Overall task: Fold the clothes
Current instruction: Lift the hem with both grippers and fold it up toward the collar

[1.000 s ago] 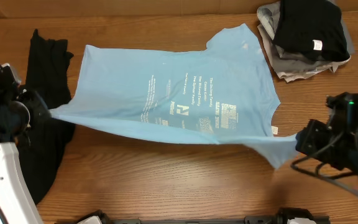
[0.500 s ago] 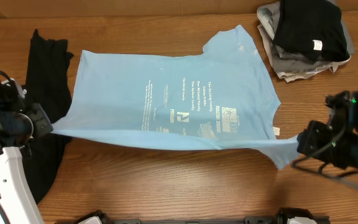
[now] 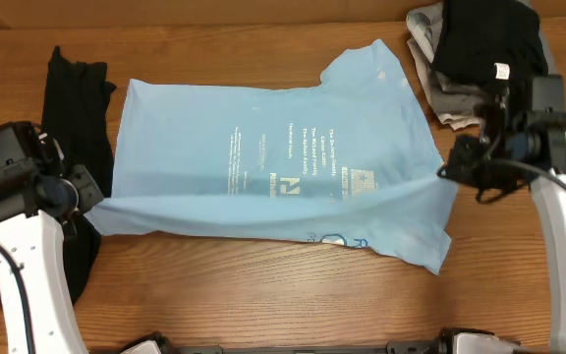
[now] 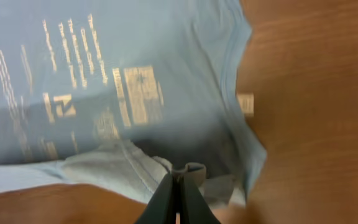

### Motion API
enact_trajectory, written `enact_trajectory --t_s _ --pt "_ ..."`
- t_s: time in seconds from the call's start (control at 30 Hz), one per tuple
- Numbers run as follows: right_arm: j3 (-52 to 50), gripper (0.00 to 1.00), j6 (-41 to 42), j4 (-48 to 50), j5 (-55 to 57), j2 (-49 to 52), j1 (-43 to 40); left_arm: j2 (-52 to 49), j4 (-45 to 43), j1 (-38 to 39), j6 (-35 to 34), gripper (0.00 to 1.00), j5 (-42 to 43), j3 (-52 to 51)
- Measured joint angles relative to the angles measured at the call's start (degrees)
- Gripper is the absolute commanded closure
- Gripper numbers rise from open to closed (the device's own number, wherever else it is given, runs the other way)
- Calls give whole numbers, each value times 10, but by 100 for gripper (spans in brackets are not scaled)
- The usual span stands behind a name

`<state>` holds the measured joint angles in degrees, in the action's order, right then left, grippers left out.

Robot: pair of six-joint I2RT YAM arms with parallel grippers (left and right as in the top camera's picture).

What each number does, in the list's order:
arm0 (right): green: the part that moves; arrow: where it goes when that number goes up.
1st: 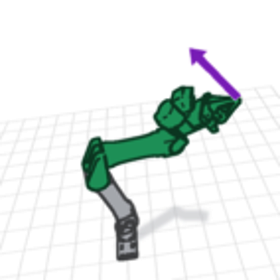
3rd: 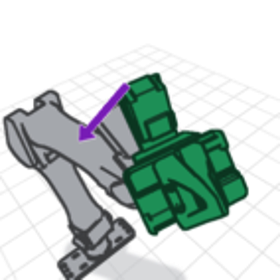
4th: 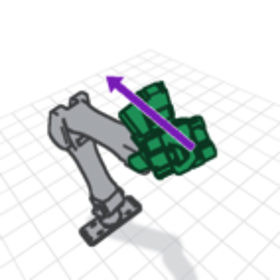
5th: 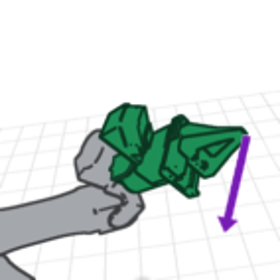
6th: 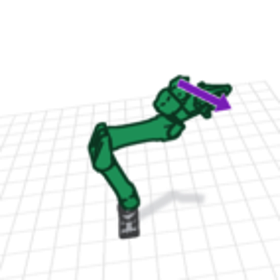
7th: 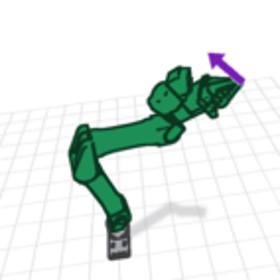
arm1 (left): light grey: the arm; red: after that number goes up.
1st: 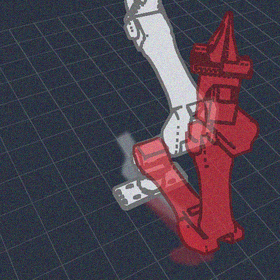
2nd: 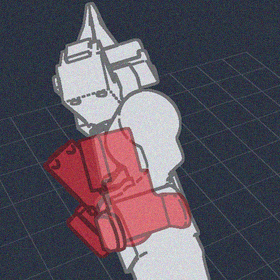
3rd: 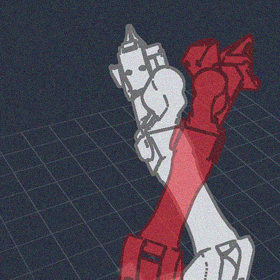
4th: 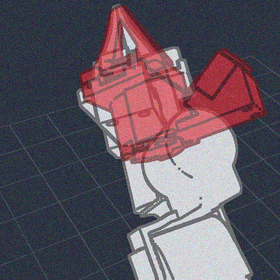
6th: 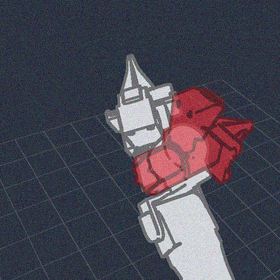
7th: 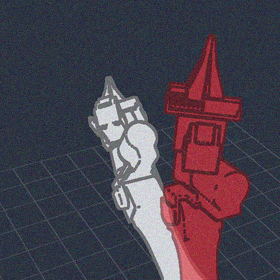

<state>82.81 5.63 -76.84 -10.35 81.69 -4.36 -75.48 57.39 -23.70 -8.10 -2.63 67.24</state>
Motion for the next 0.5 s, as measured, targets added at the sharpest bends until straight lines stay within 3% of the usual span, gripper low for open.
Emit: enact_trajectory --t_s 0.5 --pt "0 96 -39 156 -11 134 0 -142 -139 46 -7 96 0 -21"
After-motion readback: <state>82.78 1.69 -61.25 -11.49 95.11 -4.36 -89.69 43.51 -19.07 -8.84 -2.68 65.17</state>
